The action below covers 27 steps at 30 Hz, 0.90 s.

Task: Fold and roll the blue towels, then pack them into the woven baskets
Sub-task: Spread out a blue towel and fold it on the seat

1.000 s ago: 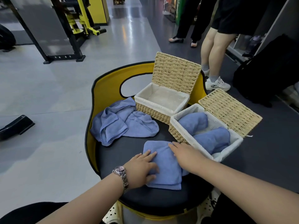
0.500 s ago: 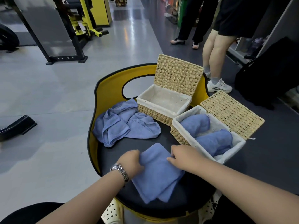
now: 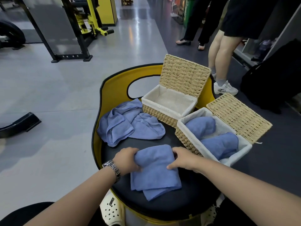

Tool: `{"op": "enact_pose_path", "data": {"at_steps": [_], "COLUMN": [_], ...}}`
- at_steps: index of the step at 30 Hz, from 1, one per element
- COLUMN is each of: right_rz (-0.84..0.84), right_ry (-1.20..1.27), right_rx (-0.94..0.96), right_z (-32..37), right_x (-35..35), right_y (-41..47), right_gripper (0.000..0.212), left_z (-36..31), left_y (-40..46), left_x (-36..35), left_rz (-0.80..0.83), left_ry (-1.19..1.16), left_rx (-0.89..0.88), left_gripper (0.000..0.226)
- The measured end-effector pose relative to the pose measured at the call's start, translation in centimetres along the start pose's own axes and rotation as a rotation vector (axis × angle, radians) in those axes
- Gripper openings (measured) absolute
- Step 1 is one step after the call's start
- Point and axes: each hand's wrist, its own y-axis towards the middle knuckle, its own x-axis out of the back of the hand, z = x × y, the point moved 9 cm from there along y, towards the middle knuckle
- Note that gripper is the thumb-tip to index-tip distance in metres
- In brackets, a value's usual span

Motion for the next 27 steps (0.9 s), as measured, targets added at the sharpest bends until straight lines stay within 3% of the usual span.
{"op": "enact_pose_path", "data": {"at_steps": [4,8,11,14,19,22,27], "right_rz": [-0.058,-0.074,-0.079,-0.113,-0.164,-0.123,-0.094], "right_ry": [0.157,0.078,0.008,-0.136,-0.492,-0.681,-0.626], "right_rx": [0.089,0.23,0.263,0.348,0.412,0.473,0.441], "right_z": [1.4,2.0,2.4,2.8,2.6,3.1,4.3], "right_x": [1.9,3.0,3.1,2.6,3.1,3.0,3.7], "right_y": [-0.6,-0.9,-1.3,-1.4,-1.7,-2.3,-3.0], "right_gripper": [0.049,0.062,0.044,0.03,0.035,0.038,0.027], "left_z": [-1.6,-2.8,-3.7,-4.5,-5.2,-5.8,-6.8], "left_y": [-0.5,-1.0,-1.6,-1.9,-2.8,-3.6,-4.5], "left_x": [2.2,2.9,2.9,1.8,-0.8,-0.9,-2.5], "left_rz": [-0.152,-0.223,-0.269,-0.207,0.058,0.046,0.003], "left_ry": [-0.271,-0.23,-0.135,-0.042,0.146,0.217,0.305], "left_rx": [-0.139,-0.261,-0.373,-0.457,-0.451,-0.457,-0.392], "left_gripper": [0.03,0.032,0.031,0.039,0.058,0.049,0.045]}}
